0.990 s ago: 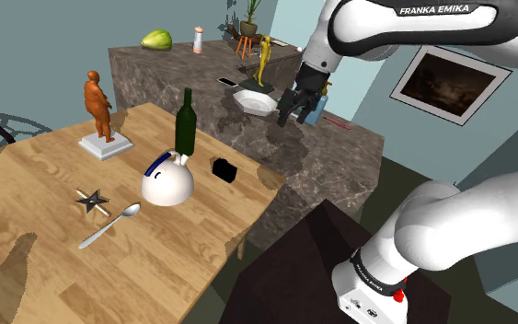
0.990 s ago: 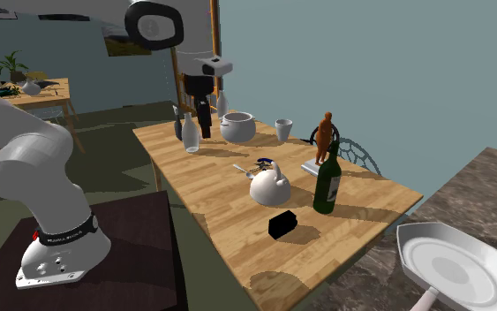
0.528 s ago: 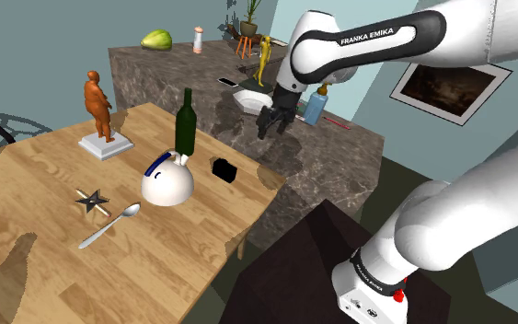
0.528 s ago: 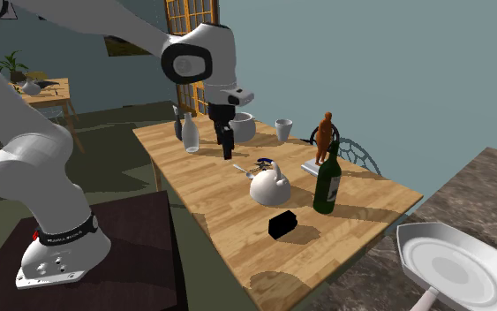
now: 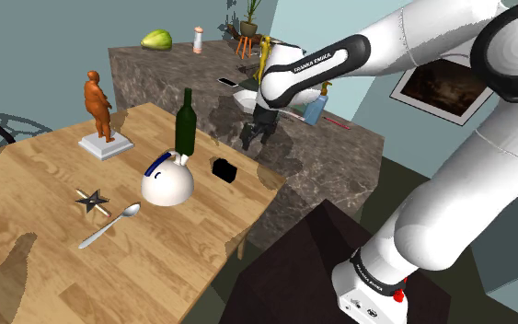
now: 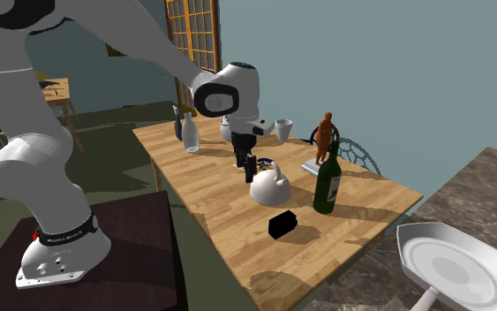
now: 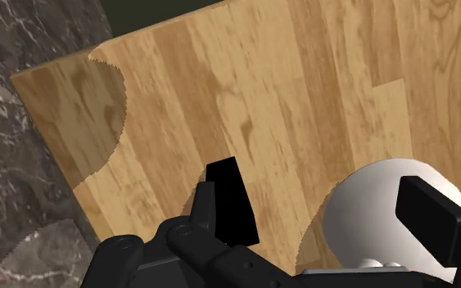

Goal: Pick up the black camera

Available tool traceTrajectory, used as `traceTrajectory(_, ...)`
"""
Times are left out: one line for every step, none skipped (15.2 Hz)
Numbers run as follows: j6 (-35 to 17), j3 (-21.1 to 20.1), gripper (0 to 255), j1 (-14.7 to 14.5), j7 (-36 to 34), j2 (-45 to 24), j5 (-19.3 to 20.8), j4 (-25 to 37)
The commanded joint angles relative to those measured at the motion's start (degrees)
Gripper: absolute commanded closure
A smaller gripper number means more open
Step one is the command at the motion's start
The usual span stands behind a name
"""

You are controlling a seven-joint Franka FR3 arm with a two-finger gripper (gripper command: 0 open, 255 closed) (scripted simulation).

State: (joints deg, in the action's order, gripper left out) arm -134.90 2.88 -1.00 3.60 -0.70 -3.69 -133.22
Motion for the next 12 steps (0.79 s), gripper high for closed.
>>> traceTrajectory(-1.95,0.07,0,0.07,0.46,-4.36,0.16,2.36)
traceTrajectory(-2.98,0.10,0,0.11,0.68,-6.61,0.22,3.54)
traceTrajectory(-3.94,0.12,0,0.16,0.89,-8.85,0.28,4.78)
traceTrajectory(-4.83,0.14,0,0.21,1.09,-11.10,0.34,6.09)
traceTrajectory(-5.66,0.15,0,0.26,1.27,-13.36,0.41,7.48)
traceTrajectory(-6.41,0.17,0,0.31,1.45,-15.61,0.49,8.94)
traceTrajectory(-7.10,0.20,0,0.36,1.61,-17.86,0.57,10.47)
traceTrajectory(-7.71,0.22,0,0.42,1.76,-20.11,0.66,12.07)
traceTrajectory(-8.25,0.25,0,0.47,1.90,-22.37,0.75,13.75)
traceTrajectory(-8.72,0.27,0,0.53,2.03,-24.62,0.85,15.50)
traceTrajectory(-9.12,0.30,0,0.59,2.14,-26.88,0.96,17.32)
traceTrajectory(-9.44,0.32,0,0.65,2.25,-29.14,1.08,19.22)
